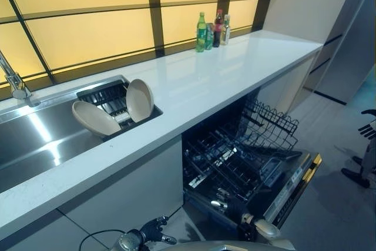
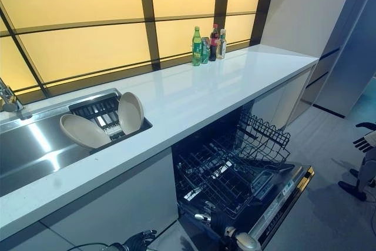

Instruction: Pick up plates and place into dishwasher.

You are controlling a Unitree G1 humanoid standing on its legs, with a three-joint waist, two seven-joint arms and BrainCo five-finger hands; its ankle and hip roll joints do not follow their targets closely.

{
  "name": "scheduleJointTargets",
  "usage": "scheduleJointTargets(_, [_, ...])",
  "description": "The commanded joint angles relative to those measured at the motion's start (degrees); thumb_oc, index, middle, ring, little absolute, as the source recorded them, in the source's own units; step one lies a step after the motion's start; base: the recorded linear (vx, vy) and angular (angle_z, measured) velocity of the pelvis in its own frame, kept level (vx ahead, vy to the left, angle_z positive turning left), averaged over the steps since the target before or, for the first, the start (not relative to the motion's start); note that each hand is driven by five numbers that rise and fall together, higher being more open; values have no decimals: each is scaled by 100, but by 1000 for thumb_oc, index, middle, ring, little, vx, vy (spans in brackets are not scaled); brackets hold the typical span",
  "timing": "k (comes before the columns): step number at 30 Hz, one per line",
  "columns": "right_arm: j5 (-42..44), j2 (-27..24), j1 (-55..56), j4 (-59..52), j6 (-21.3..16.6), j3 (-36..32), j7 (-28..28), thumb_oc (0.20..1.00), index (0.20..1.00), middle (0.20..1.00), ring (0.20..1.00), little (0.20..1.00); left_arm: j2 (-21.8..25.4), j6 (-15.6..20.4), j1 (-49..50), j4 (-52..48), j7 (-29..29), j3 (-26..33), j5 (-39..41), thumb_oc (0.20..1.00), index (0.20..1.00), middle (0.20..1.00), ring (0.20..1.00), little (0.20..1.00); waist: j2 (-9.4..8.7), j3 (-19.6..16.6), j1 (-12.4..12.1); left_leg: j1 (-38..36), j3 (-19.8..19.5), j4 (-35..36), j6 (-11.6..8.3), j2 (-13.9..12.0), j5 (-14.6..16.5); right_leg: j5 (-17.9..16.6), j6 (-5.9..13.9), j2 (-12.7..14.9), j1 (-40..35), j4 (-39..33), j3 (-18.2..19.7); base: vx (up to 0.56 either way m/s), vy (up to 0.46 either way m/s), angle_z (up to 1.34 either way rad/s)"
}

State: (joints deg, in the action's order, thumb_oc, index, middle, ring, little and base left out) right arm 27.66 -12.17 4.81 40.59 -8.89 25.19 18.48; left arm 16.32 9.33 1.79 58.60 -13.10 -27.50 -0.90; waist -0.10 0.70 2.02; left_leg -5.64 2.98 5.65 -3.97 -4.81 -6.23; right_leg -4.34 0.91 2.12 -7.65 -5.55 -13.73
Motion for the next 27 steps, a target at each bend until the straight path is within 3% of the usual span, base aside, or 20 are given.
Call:
scheduleJointTargets(1, [12, 91, -616, -585, -480, -80, -83, 1000, 1000, 1000, 1000, 1000, -230, 213, -406, -337, -56, -167, 274, 1000, 1000, 1000, 1000, 1000, 199, 799, -164, -251, 65, -124, 170, 205, 957, 647, 513, 455, -89, 167, 44, 0, 0, 0])
scheduleJointTargets(7, [48, 77, -605, -805, -508, -37, -270, 1000, 1000, 1000, 1000, 1000, -218, 340, -340, -578, -418, 43, 1119, 1000, 1000, 1000, 1000, 1000, 209, 835, -197, -235, 50, -129, 157, 201, 947, 641, 520, 480, -81, 182, 17, 0, 0, 0])
scheduleJointTargets(9, [150, 75, -603, -930, -545, -63, -405, 1000, 1000, 1000, 1000, 1000, -195, 364, -325, -912, -767, 188, 1751, 1000, 1000, 1000, 1000, 1000, 214, 848, -221, -228, 46, -124, 155, 197, 944, 632, 525, 494, -79, 175, -6, 0, 0, 0])
scheduleJointTargets(17, [307, -13, -644, -1027, -680, -415, -836, 1000, 1000, 1000, 1000, 1000, 176, 493, -221, -3060, -3231, 423, 3876, 1000, 1000, 1000, 1000, 1000, 318, 892, -320, -182, -9, -80, 153, 189, 906, 586, 513, 553, -59, 149, -104, -7, 6, 1])
scheduleJointTargets(18, [290, -2, -668, -958, -723, -469, -884, 1000, 1000, 1000, 1000, 1000, 190, 258, -227, -3566, -3658, 548, 4316, 1000, 1000, 1000, 1000, 1000, 342, 891, -351, -179, -23, -69, 155, 194, 898, 576, 512, 565, -64, 142, -125, 0, 0, 0])
scheduleJointTargets(23, [202, 49, -630, -932, -782, -597, -987, 1000, 1000, 1000, 1000, 1000, 150, -270, -257, -4905, -4631, 1018, 5316, 1000, 1000, 1000, 1000, 1000, 372, 848, -435, -166, -83, -65, 132, 201, 907, 563, 518, 592, -100, 113, -172, 3, -2, 1])
scheduleJointTargets(27, [77, 214, -536, -878, -823, -640, -1010, 1000, 1000, 1000, 1000, 1000, -117, -955, -382, -6002, -4955, 1487, 6353, 1000, 1000, 1000, 1000, 1000, 351, 806, -482, -155, -135, -65, 106, 202, 916, 582, 515, 603, -132, 94, -185, 23, -28, 12])
